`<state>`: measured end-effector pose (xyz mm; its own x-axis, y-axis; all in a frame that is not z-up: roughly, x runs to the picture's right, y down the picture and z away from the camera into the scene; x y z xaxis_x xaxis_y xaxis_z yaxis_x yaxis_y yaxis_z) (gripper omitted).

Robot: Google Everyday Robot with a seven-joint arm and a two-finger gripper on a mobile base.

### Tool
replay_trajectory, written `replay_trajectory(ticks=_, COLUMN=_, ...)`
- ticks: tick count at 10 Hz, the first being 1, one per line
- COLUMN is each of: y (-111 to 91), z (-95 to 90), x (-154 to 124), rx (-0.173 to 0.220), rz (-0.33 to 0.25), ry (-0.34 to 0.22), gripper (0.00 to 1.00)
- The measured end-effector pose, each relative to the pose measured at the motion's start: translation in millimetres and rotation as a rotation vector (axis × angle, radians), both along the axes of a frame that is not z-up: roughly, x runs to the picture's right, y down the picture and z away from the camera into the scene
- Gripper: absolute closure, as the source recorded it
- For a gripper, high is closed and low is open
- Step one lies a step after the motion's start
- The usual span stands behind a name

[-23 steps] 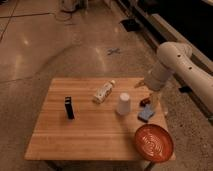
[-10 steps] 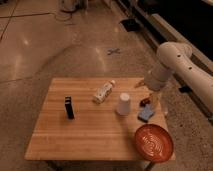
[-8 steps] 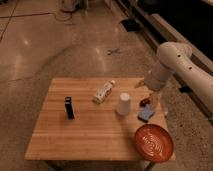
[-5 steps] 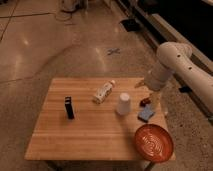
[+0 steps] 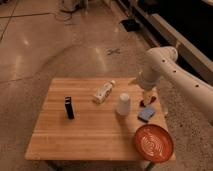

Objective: Place the ceramic cup over the eraser

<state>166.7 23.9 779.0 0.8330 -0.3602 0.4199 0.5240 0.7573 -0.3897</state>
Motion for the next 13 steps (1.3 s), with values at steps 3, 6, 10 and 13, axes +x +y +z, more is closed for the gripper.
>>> replay_trajectory(ticks=3, y=8, z=16.2, x=-17, rx=0.000, rz=-0.039, ry=-0.014, gripper=0.20)
replay_trajectory(ticks=6, y=12, z=27.4, x=-39, rx=-0.013, rz=-0.074, ry=-0.040, gripper=0.20)
replay_trajectory(ticks=10, y=24, z=42.2, x=-54, rx=-0.041, rz=-0.124, ry=-0.056, gripper=0.20)
replay_trajectory(ticks=13, y=31, z=55.0, x=-52, rx=-0.051, rz=-0.163, ry=-0.047, gripper=0.20)
